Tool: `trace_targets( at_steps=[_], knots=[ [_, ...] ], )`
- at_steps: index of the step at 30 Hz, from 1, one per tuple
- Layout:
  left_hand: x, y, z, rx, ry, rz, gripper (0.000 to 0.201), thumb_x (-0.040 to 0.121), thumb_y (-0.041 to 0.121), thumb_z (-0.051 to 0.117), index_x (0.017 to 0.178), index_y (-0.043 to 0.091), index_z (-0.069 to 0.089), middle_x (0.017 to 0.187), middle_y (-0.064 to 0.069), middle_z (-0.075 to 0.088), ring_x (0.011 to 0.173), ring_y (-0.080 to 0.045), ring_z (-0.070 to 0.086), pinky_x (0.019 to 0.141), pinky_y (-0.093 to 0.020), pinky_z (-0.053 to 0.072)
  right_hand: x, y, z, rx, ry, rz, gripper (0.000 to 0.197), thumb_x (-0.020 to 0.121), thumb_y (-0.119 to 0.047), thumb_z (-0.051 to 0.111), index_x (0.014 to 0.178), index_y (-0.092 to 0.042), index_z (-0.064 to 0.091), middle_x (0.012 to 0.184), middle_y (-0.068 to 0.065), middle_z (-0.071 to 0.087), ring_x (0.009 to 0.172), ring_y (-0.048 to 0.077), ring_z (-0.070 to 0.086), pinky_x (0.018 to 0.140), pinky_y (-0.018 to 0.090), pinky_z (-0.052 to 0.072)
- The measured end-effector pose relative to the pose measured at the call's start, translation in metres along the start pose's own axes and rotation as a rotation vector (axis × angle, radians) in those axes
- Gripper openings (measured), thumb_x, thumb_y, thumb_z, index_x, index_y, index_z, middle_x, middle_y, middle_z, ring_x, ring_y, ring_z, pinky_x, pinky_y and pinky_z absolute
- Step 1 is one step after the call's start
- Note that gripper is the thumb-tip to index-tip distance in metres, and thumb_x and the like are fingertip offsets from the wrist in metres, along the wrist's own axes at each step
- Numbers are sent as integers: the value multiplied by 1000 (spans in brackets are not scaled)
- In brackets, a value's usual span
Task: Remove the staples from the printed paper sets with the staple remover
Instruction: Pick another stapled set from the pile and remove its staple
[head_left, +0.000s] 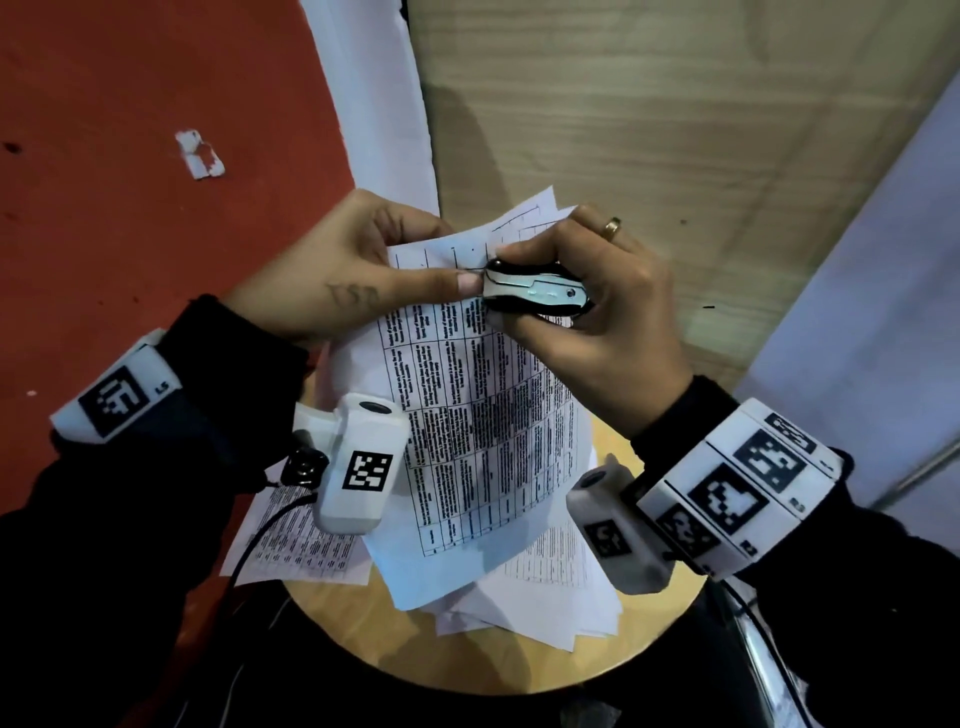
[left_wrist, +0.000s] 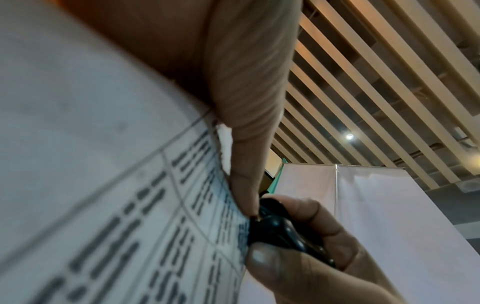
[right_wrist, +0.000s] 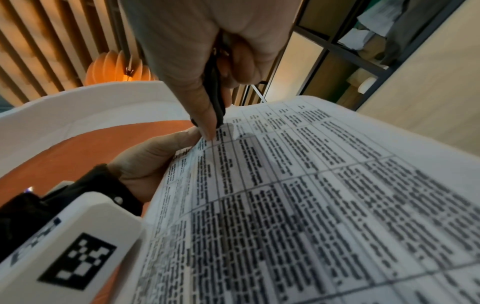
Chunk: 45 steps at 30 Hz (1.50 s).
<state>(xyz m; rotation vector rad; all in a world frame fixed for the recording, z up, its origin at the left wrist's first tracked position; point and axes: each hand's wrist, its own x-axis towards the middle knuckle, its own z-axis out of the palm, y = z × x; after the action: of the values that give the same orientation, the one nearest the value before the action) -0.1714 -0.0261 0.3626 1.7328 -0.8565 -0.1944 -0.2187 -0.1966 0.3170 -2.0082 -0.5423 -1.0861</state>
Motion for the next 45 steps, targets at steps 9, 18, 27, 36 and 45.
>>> trace_targets(
  at_steps=[9,18,27,36,45],
  knots=[
    [7,-16,9,286,223,154,11,70,31,74,65,24,67,61,13,66,58,6,54,54,-15,42,1,4,5,-49,44,88,21,63,-1,76,80,-4,65,77,-4,56,74,14,59,67,31,52],
    [16,-37,-3,585,439,170,19,75,36,66,59,30,57,55,11,55,50,-5,43,50,-27,32,-4,34,1,-82,186,410,23,59,-8,79,77,-6,65,78,2,63,78,26,62,72,45,52],
    [17,-26,-9,307,209,97,20,81,4,70,69,19,65,55,13,65,49,5,53,48,-11,41,-26,69,-14,246,-92,733,46,52,-10,89,87,-25,63,105,3,63,95,17,63,87,30,50],
    [19,-18,-20,281,-139,51,29,76,0,66,71,28,71,63,18,69,60,7,62,57,-5,44,-21,75,-23,596,-477,848,47,45,-7,81,88,-20,69,85,-2,68,75,11,60,58,21,41],
    [0,-79,-48,-4,474,46,42,66,24,75,105,14,62,77,28,69,75,10,64,69,-8,50,-9,55,-35,844,-161,785,45,47,10,77,85,-13,70,72,-5,72,57,1,62,47,9,44]
  ],
)
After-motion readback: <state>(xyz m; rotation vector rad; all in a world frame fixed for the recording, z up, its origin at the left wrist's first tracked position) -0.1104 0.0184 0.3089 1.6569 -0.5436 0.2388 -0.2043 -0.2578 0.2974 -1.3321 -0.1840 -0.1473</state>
